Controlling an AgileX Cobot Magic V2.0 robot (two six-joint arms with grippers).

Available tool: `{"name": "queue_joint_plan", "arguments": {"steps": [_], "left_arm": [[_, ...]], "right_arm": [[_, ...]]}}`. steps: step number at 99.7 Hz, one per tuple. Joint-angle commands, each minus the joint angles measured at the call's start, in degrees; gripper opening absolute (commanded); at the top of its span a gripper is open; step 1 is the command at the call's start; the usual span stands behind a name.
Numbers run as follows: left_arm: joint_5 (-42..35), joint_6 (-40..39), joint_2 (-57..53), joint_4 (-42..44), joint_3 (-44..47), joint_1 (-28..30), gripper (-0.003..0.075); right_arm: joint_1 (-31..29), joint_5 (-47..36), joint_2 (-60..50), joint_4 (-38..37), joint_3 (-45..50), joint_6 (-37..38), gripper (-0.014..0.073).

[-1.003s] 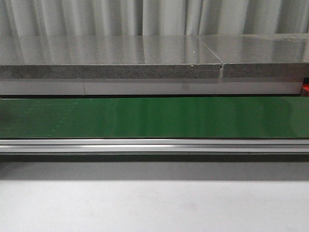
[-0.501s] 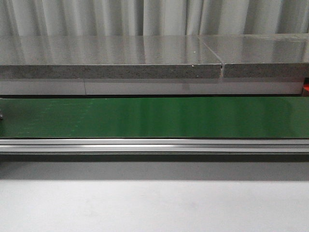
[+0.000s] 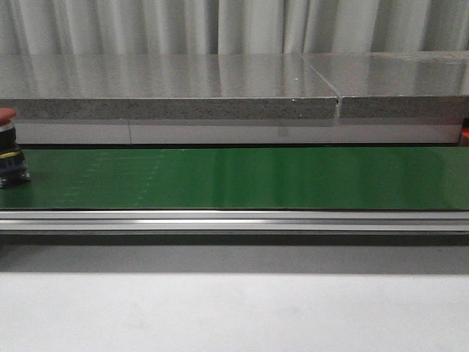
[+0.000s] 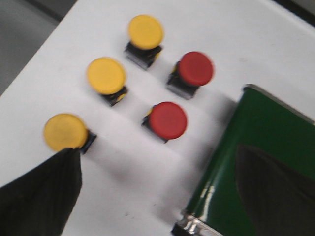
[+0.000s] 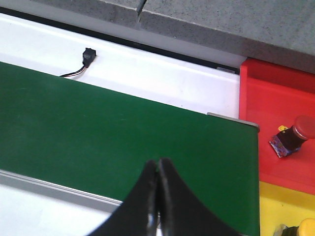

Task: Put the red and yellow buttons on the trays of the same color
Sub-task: 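Move the left gripper to a yellow button and grasp it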

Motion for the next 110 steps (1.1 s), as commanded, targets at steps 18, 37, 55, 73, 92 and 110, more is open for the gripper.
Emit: {"name": "queue_joint_plan", "arguments": {"steps": [18, 37, 55, 73, 92, 110], "left_arm": [[-10.0, -1.5, -2.7, -0.5, 8.4, 7.8, 0.0622], [-13.2, -1.5, -1.0, -0.5, 10.5, 7.8, 0.0622], [-14.9, -1.5, 2.3, -0.1, 10.2, 7.8, 0.0622], [-16.8, -1.5, 6.1, 0.3, 8.6, 7.8, 0.0622], [-16.4, -1.5, 11.2, 0.5, 4.3, 7.8, 0.0622], [-14.9, -1.5, 15.6, 0.5, 1.8, 7.8, 0.0622]], "right_arm": [[0.1, -3.8, -0.5, 0.5, -1.4, -0.4, -0.0068], [0.1, -3.8, -0.5, 0.5, -1.4, -0.4, -0.0068], [0.1, -3.8, -0.5, 0.5, -1.4, -0.4, -0.0068], [0.1, -3.8, -0.5, 0.5, -1.4, -0.4, -0.0068], [0.1, -3.8, -0.5, 0.5, -1.4, -0.4, -0.0068], [0.1, -3.8, -0.5, 0.5, -1.4, -0.4, -0.0068]]}}
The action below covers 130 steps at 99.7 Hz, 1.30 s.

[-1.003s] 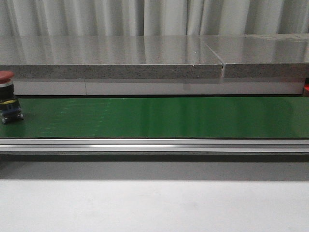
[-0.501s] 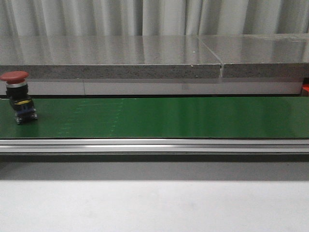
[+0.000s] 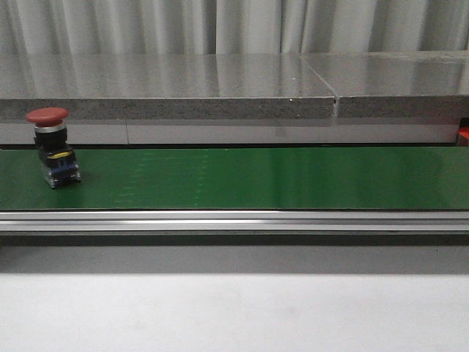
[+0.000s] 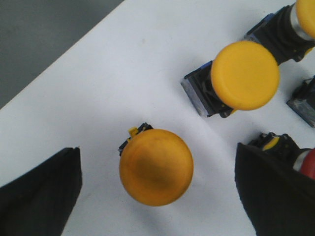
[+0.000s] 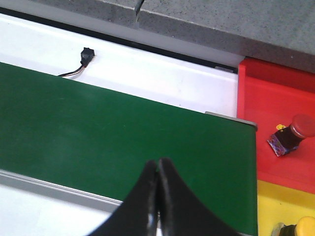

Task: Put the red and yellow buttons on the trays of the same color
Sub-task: 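Move the left gripper to a yellow button and grasp it, then set the yellow button on the belt and open the left gripper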

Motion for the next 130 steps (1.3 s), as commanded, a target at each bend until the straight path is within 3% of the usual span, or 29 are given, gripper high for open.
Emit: {"name": "queue_joint_plan", "arguments": {"steps": [1, 47, 59, 78, 90, 130], "left_arm": [[-1.1, -0.5, -0.1, -0.2, -2.7, 0.0, 0.0622], [-2.0, -0.5, 4.9, -1.5, -3.7, 0.0, 0.0608], [-2.8, -0.5, 4.9, -1.9, -3.7, -0.2, 0.0489], [-2.8, -0.5, 4.8, -2.4, -3.7, -0.2, 0.0147], [-2.0, -0.5, 2.7, -2.6, -3.7, -0.2, -0.0013], [2.8, -0.3, -15.5, -3.0, -3.9, -2.5, -0.0019]], "right_arm": [[0.1, -3.8, -0.5, 0.5, -1.4, -0.4, -0.0068], [0.1, -3.8, -0.5, 0.5, -1.4, -0.4, -0.0068], [0.1, -3.8, -0.5, 0.5, -1.4, -0.4, -0.0068], [0.1, -3.8, -0.5, 0.5, -1.4, -0.4, -0.0068], [0.1, -3.8, -0.5, 0.5, -1.4, -0.4, -0.0068], [0.1, -3.8, -0.5, 0.5, -1.4, -0.4, -0.0068]]}}
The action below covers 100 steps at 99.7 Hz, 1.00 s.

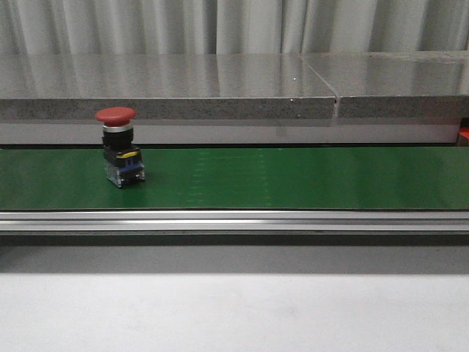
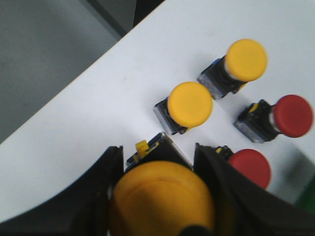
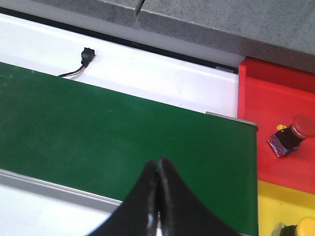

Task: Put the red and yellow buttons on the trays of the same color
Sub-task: 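Set the yellow button on the belt and open the left gripper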

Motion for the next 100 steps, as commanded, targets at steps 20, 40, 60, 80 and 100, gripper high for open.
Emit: {"name": "queue_joint_plan", "arguments": {"steps": [20, 40, 60, 80, 100], "left_arm": [[5.4, 3.9, -9.6, -1.2, -5.7, -10.7, -0.0019], [6.5, 7.2, -7.9, -0.4, -7.2, -20.8, -0.0019], [6.4, 7.2, -3.0, 4.0, -7.2, -27.7, -0.0019], [5.9, 7.2, 1.8, 5.4, -7.2, -30.3, -0.0019], [6.1, 7.2, 3.9, 6.6, -7.3, -30.4, -0.0015]], "right_arm": [[0.1, -3.8, -0.5, 0.5, -1.4, -0.4, -0.0068], [0.1, -3.8, -0.5, 0.5, -1.4, -0.4, -0.0068], [0.1, -3.8, -0.5, 0.5, -1.4, -0.4, -0.0068], [0.1, -3.8, -0.5, 0.5, -1.4, -0.4, -0.0068], [0.1, -3.8, -0.5, 0.5, -1.4, -0.4, -0.0068]]}}
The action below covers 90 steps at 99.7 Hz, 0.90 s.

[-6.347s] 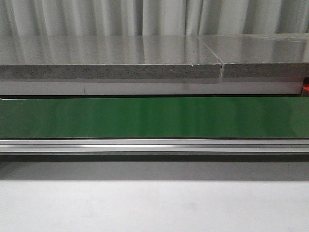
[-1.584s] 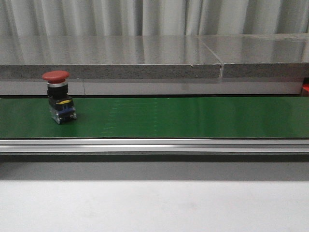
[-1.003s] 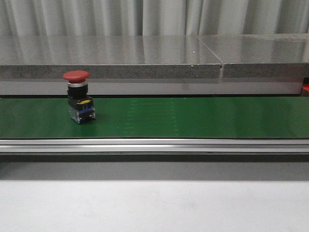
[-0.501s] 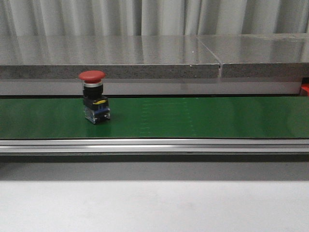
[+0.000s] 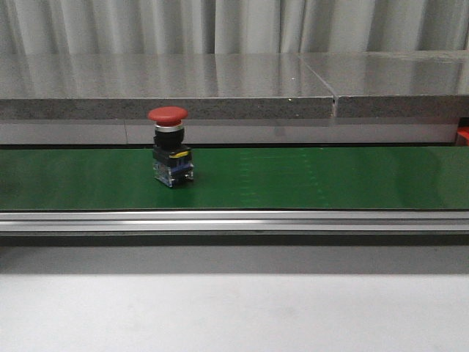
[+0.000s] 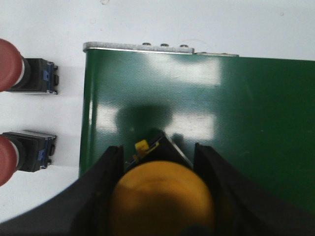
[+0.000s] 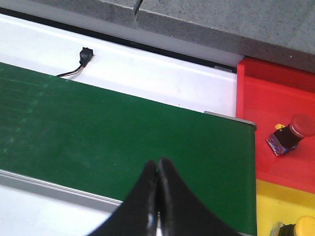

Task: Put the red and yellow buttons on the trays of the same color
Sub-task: 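Set the yellow button on the belt and open the left gripper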

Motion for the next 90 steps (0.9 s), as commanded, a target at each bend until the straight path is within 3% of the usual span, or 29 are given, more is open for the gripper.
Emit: {"name": "queue_joint_plan", "arguments": {"steps": [1, 13, 33, 38, 47, 90], "left_arm": [[-1.9, 0.0, -1.6, 0.0, -2.0, -0.4, -0.0011], [-1.7, 0.0, -1.6, 0.0, -2.0, -0.4, 0.0096], [-1.2, 0.0, -1.6, 0.0, -2.0, -0.4, 0.0473], [-1.2, 0.0, -1.6, 0.0, -2.0, -0.4, 0.0532], [-1.2, 0.0, -1.6, 0.0, -2.0, -0.8, 0.0573], [-1.8, 0.1, -1.8, 1.3, -10.6, -7.7, 0.0572]], "right_arm": [[0.1, -3.8, -0.5, 0.5, -1.4, -0.4, -0.0068], [0.1, -3.8, -0.5, 0.5, -1.4, -0.4, -0.0068], [0.1, -3.8, -0.5, 0.5, -1.4, -0.4, -0.0068], [0.1, -3.8, -0.5, 0.5, -1.4, -0.4, -0.0068], [0.1, -3.8, -0.5, 0.5, -1.4, -0.4, -0.0068], [0.1, -3.8, -0.5, 0.5, -1.4, -0.4, -0.0068]]}}
